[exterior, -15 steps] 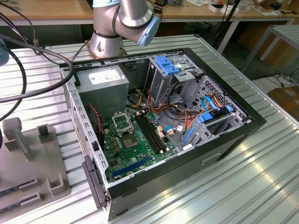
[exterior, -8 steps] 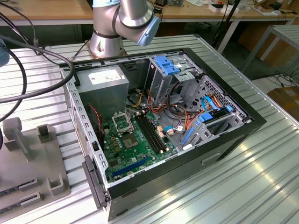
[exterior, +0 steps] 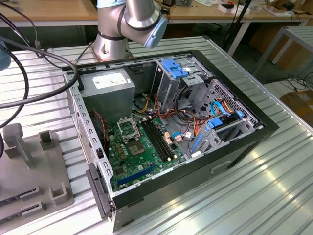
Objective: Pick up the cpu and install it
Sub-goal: 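Pick up the cpu and move it towards the insertion slot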
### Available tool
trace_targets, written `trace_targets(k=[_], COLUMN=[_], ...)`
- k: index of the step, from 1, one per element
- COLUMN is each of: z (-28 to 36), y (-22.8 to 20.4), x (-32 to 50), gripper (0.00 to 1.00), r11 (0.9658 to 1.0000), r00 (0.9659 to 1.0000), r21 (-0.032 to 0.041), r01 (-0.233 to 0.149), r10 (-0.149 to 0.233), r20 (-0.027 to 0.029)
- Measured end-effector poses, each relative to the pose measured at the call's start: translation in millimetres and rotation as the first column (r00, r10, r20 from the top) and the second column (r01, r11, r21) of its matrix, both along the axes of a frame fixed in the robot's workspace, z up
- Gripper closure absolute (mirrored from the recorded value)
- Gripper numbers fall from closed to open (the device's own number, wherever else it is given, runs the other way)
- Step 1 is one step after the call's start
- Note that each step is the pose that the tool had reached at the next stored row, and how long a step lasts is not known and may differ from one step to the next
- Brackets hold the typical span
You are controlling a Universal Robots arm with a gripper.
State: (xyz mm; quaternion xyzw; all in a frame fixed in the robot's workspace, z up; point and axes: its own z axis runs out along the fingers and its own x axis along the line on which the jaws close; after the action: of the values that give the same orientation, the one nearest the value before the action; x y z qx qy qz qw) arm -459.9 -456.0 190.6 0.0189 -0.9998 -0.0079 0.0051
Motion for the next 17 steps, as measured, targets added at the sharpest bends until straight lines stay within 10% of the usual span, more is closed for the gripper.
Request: trace_targets(k=[17], z=[0.1], y=[0.0], x=[0.3], gripper=[0.47], r11=[1.0000], r00=[1.0000], r21=[-0.0009], r01=[0.000], r10=[0.000], r20=[0.0000])
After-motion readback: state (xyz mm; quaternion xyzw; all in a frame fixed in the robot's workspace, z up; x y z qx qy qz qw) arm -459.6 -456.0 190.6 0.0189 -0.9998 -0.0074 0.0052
